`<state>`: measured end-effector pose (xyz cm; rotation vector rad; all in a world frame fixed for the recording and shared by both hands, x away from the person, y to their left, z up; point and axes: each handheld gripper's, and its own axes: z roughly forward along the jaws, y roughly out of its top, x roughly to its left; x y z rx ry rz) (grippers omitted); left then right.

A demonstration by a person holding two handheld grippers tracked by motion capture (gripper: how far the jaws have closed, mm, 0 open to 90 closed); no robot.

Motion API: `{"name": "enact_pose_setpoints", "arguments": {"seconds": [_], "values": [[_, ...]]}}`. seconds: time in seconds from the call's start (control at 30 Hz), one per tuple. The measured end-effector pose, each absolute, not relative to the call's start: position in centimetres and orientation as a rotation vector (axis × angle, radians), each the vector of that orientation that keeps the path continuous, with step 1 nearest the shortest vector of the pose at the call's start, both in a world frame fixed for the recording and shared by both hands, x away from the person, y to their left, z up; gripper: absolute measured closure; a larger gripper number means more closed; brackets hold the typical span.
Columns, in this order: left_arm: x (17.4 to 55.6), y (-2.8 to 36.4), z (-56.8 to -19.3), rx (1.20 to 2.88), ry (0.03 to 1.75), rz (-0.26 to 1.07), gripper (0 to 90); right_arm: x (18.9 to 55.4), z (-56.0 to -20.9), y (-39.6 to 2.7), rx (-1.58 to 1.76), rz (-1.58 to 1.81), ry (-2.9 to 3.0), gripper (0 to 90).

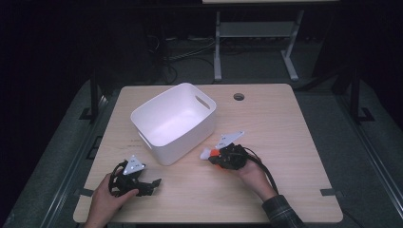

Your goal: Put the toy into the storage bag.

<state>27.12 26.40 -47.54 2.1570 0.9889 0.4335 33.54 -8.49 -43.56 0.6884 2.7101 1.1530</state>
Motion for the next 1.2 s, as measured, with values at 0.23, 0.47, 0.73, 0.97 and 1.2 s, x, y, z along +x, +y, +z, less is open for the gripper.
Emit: {"name": "enact_pose_setpoints", "arguments": {"seconds": [0.23,0.47,0.73,0.97,1.2], "values": [[27.1,26.4,-47.5,2.157,0.989,0.433,12.7,33.7,-43.2,-8.8,0.710,1.185,2.707,89.6],[27.1,26.4,-47.5,2.157,0.989,0.434,12.7,33.2,-41.3,-9.5,0.691,1.226,2.709,78.6],[27.1,26.4,-47.6,2.152,0.991,0.433,12.8,33.2,-39.6,-10.8,0.686,1.163,2.686,55.1],[27.1,26.4,-47.5,2.159,0.989,0.432,12.8,34.5,-40.0,-11.9,0.680,1.069,2.724,28.7],[27.1,26.4,-47.5,2.157,0.991,0.430,12.8,35.4,-41.3,-11.6,0.684,0.978,2.772,14.7]]}}
